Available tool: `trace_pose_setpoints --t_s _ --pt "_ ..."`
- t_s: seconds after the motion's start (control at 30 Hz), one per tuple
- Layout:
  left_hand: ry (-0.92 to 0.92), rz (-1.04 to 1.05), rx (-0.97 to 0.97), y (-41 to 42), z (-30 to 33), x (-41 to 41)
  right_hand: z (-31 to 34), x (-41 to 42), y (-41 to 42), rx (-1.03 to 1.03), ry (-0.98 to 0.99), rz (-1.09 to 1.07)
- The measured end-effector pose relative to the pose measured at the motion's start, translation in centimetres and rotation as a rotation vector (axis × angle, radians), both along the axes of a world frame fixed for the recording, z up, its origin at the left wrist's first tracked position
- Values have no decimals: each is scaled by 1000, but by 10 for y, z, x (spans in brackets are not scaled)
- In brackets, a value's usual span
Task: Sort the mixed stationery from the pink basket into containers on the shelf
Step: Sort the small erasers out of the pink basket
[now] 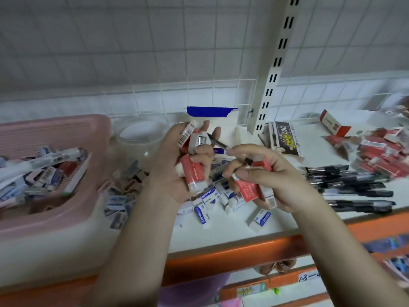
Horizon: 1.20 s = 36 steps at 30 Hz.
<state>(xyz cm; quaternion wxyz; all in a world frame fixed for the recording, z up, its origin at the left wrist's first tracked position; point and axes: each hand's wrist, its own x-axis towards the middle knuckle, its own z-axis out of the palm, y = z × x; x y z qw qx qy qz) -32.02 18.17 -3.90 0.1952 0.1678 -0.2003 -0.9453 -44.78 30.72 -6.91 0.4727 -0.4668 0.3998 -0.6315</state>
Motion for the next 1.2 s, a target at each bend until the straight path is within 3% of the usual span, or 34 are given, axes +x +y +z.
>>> trace_pose_setpoints --t_s 0.13,0.23,0.33,0.5,0.6,0.67,0.73,0.87,0.97,1.07,1.2 --pt "-137 182 -355 -1 11 0 8 6 1 99 -57 -366" --pt "-192 229 -591 18 22 -8 15 12 1 131 122 -538" --pt "-168 228 -691 38 24 -22 13 3 13 213 275 -688" --pt "-468 82 -665 32 19 -93 31 -56 70 186 463 -769" --pt "-475 140 -680 77 8 -123 33 -91 101 241 604 -659" --pt "-381 156 -689 115 -2 -138 25 -112 114 268 694 -658" --pt "-351 184 -699 141 -11 -164 13 -141 124 269 706 -738" --pt "-428 263 -527 186 -18 -204 3 -204 144 233 600 -818" --pt "-543 298 -439 201 -29 -223 1 -227 151 197 685 -742" --pt "-706 202 -384 193 -29 -228 -5 -238 149 183 768 -614" --pt "-756 91 -332 193 -24 -201 -13 -250 144 189 817 -548"
